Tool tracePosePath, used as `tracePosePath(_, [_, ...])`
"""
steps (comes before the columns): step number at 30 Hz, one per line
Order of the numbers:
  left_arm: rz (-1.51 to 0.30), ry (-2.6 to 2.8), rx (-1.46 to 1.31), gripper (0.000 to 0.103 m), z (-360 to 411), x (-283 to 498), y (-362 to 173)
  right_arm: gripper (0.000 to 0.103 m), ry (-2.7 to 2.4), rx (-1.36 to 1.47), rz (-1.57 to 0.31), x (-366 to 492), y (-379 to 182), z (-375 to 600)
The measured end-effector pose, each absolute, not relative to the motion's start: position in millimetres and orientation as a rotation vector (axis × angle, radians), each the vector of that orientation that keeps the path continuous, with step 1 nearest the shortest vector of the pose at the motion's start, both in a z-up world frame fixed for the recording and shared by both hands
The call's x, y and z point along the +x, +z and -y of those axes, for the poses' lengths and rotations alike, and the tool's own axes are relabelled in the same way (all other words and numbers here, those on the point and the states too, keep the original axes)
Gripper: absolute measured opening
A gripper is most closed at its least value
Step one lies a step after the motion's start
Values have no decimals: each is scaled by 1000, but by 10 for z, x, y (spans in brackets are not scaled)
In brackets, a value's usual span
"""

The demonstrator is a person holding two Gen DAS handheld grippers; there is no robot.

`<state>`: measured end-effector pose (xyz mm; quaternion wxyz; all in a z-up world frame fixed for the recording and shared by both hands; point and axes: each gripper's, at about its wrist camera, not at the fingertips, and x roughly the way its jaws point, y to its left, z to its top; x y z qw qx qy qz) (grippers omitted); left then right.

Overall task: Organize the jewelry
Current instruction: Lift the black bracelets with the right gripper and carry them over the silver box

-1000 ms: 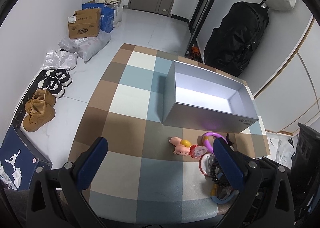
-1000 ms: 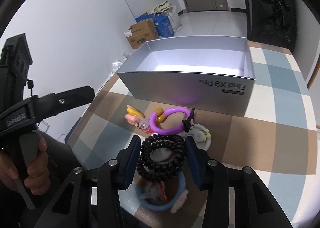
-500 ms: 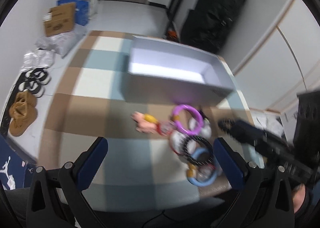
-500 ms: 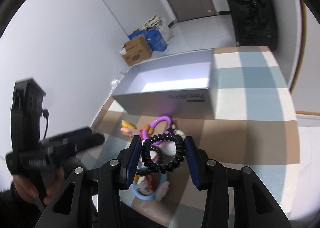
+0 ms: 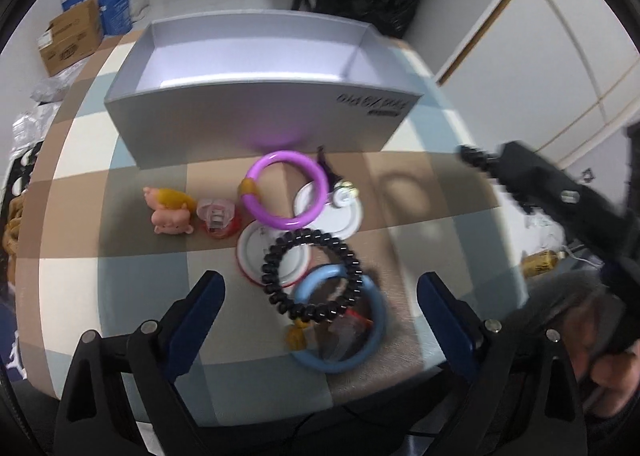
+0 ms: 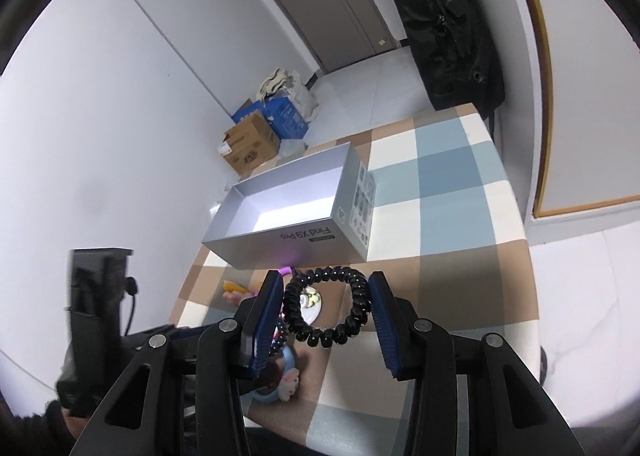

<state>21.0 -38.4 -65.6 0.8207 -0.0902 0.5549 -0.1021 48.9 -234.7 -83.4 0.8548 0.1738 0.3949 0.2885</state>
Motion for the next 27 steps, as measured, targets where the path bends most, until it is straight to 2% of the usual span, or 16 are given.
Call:
tracePosePath(4, [-1191, -170, -167, 74, 392, 248, -675, 43, 611, 374, -822, 467, -818, 2394])
tracePosePath(6, [-1185, -158, -147, 71, 422, 255, -685, 43, 613, 375, -821, 455, -828, 2409])
tracePosePath(9, [-1177, -157, -152, 56, 410, 267, -664, 43, 620, 383, -818, 447, -819, 2427])
tracePosePath(10, [-1179, -161, -165, 47, 402, 280, -655, 43, 622, 383, -817, 442, -816, 2425])
tracePosePath(11, [-1181, -168, -182, 45, 394, 277, -662, 43, 624, 382, -817, 443, -814, 2419])
tracePosePath(19, [-1171, -183, -224, 40, 165, 257, -596, 43, 628, 382, -814, 440, -813, 2405])
tracePosePath(27, [-1123, -229, -288, 40, 15, 121, -438, 43, 616, 360, -823, 478, -831, 2373])
